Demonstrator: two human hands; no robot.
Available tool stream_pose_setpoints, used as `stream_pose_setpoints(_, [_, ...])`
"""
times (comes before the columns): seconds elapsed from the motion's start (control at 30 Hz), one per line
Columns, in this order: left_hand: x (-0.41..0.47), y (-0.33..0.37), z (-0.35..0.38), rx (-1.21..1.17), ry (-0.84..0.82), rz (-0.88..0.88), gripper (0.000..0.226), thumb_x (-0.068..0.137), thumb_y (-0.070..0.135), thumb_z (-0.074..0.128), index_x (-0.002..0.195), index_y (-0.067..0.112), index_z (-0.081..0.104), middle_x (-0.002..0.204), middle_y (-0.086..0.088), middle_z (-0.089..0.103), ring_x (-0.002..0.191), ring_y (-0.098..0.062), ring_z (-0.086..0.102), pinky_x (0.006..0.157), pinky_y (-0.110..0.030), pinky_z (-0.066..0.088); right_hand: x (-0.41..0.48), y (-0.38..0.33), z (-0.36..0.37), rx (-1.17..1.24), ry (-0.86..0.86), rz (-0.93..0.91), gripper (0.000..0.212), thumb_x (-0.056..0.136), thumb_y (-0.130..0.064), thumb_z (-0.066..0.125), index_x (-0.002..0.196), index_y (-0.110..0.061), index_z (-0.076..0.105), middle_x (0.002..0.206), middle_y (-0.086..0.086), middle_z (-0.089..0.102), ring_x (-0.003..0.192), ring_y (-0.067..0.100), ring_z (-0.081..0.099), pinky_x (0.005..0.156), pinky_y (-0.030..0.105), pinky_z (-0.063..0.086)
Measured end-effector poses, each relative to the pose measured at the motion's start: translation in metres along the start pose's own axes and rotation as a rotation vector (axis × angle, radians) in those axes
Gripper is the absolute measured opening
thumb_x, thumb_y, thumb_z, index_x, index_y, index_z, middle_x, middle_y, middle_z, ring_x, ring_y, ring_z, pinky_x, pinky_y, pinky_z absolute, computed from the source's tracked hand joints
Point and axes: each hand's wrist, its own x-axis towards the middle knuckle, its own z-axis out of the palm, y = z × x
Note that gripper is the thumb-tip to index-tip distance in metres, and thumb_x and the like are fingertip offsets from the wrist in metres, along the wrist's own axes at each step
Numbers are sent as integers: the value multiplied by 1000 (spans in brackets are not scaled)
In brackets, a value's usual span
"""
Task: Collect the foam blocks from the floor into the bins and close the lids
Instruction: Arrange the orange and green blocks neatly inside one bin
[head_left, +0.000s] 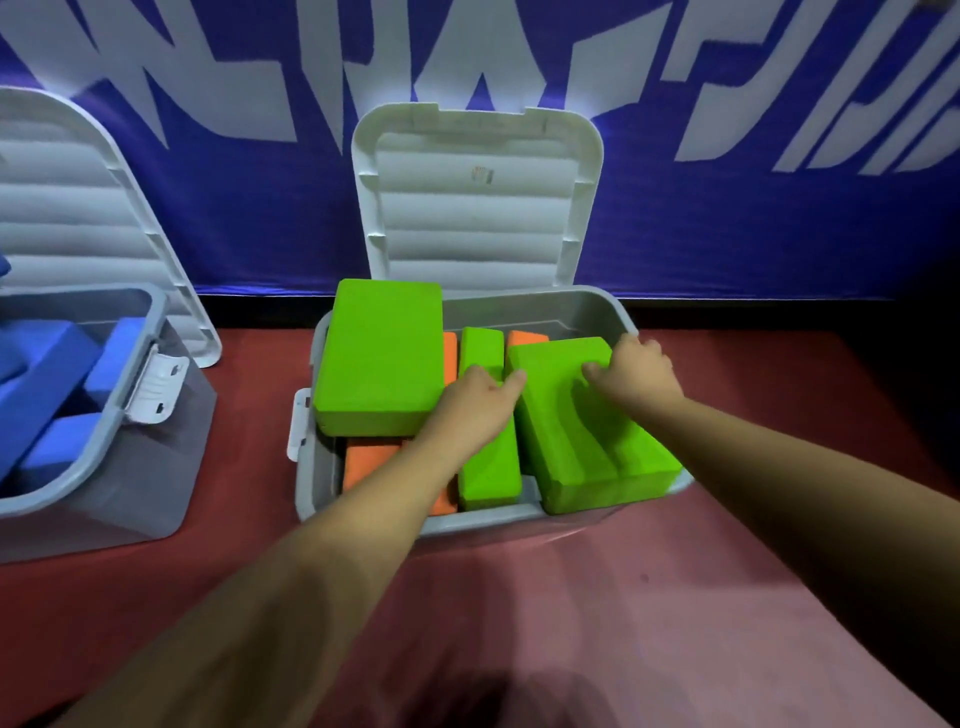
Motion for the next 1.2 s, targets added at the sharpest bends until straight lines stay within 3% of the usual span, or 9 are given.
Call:
stream_pose_setpoints(0.17, [9,16,51,66,-147,-153,68,88,62,54,109,-2,67,112,-22,68,104,-37,65,87,-38,53,-9,40,11,124,-151,96,49,95,-45,56,109,2,63,114,21,65,112,37,60,81,33,43])
stream_pose_setpoints(0.27, [4,22,57,-43,-45,-85,75,67,64,57,117,9,67,117,-17,67,111,-32,62,93,-39,50,-8,47,8,313,-48,118,37,87,-42,64,90,-5,61,93,14,64,100,36,64,72,32,42])
stream_pose_setpoints(0.37, [3,33,34,-182,137,11,67,74,49,72,132,20,56,124,-14,51,115,-28,54,104,-37,42,-6,34,-8,499,42,79,52,81,-51,69,104,-5,65,101,12,69,97,31,66,76,35,50])
stream_pose_setpoints(0.5, [11,42,-30,-230,311,143,70,67,44,61,132,20,55,124,-8,49,113,-21,52,101,-30,41,-12,-21,-37,668,62,-161,22,86,-31,64,92,-10,67,76,-1,64,79,21,62,69,32,45])
stream_pose_setpoints(0.63, [7,26,-97,-192,513,143,39,87,23,60,125,18,52,112,1,58,100,-19,55,74,-26,34,-23,-94,-42,739,6,-303,30,79,-32,61,98,-10,70,89,7,71,89,27,67,80,40,55])
stream_pose_setpoints(0.73, [1,8,-134,-109,619,102,37,88,24,57,124,15,54,117,-2,62,106,-22,55,77,-28,34,-33,-136,-27,753,-31,-372,47,70,-40,55,105,-11,69,96,12,73,94,30,68,84,45,55])
stream_pose_setpoints(1.0, [-10,-49,-151,187,472,-89,48,88,19,62,133,6,51,129,-17,60,117,-32,55,80,-29,34,-46,-145,24,385,-270,-521,25,92,-24,58,110,-7,64,103,6,65,97,21,60,77,29,42])
stream_pose_setpoints(1.1, [-20,-43,-142,240,651,75,46,83,22,59,124,3,54,123,-22,53,116,-37,48,95,-36,33,-45,-131,18,448,-244,-483,32,96,-25,57,120,-6,63,111,5,65,109,25,61,88,33,45])
stream_pose_setpoints(1.2, [-42,-28,-112,306,795,413,34,78,22,54,107,3,59,107,-16,54,101,-31,49,91,-38,37,-34,-105,21,474,-187,-347,34,96,-28,56,115,-1,65,107,20,69,99,29,64,86,39,50])
